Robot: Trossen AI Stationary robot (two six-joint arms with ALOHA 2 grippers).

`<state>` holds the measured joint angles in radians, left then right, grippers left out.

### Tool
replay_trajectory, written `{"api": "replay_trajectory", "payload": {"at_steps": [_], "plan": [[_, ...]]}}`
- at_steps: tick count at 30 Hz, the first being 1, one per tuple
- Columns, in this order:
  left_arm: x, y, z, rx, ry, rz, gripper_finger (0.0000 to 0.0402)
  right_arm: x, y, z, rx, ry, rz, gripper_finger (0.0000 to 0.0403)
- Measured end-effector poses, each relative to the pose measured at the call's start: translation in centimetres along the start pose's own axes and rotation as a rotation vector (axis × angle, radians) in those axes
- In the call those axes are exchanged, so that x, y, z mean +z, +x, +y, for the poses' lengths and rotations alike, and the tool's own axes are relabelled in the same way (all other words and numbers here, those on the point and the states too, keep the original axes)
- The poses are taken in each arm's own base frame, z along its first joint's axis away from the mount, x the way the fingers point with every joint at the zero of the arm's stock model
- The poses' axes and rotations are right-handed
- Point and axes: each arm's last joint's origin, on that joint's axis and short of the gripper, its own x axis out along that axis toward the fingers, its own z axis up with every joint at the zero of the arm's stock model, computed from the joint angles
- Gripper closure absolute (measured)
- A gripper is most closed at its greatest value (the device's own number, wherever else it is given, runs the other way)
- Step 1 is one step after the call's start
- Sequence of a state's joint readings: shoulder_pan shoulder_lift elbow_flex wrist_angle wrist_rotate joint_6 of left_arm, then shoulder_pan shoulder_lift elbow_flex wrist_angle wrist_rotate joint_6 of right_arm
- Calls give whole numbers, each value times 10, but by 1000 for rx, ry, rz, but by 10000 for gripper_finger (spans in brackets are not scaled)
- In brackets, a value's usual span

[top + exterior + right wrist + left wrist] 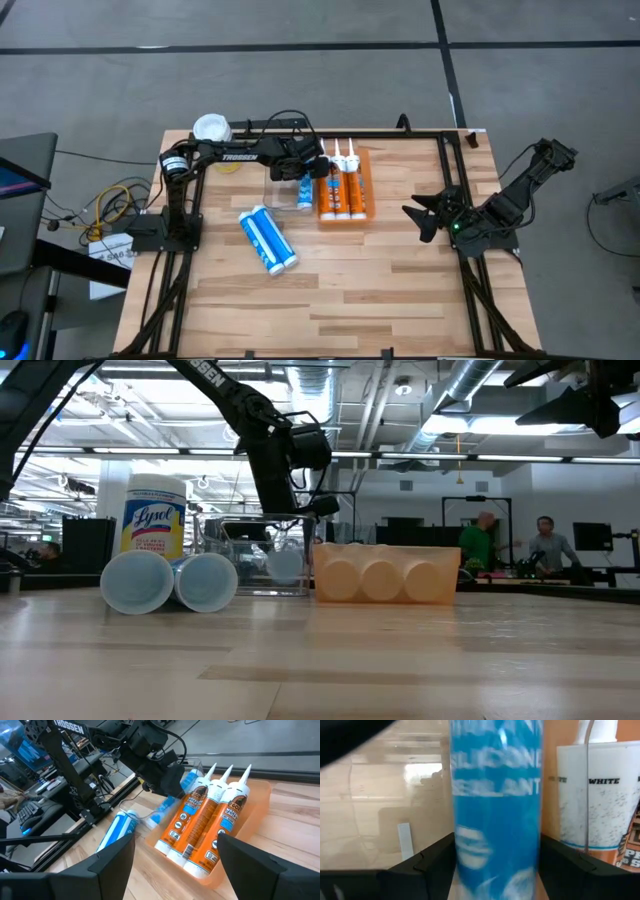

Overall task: Pick & place silicon tubes, Sealant and Lysol wipes
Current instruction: Put the bottom blue sealant into the transparent bin, then put the left blue sealant into the transparent bin

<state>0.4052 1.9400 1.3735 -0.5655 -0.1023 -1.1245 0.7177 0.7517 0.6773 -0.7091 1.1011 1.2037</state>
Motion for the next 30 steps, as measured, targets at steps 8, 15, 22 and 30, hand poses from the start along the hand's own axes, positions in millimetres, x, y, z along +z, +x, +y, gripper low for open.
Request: {"api": "replay_trajectory", "payload": {"at_steps": [8, 15, 22, 30], "plan": [[0, 0, -1, -10, -2, 0, 110, 0, 0, 0, 0, 0, 0, 127], [1, -8, 0, -42, 28, 58, 94, 0, 0, 0, 0, 0, 0, 127], [6, -90, 5, -46, 134, 35, 94, 0, 0, 0, 3, 5, -1, 127], [-47, -178, 20, -57, 58, 112, 94, 0, 0, 0, 3, 5, -1, 127]]}}
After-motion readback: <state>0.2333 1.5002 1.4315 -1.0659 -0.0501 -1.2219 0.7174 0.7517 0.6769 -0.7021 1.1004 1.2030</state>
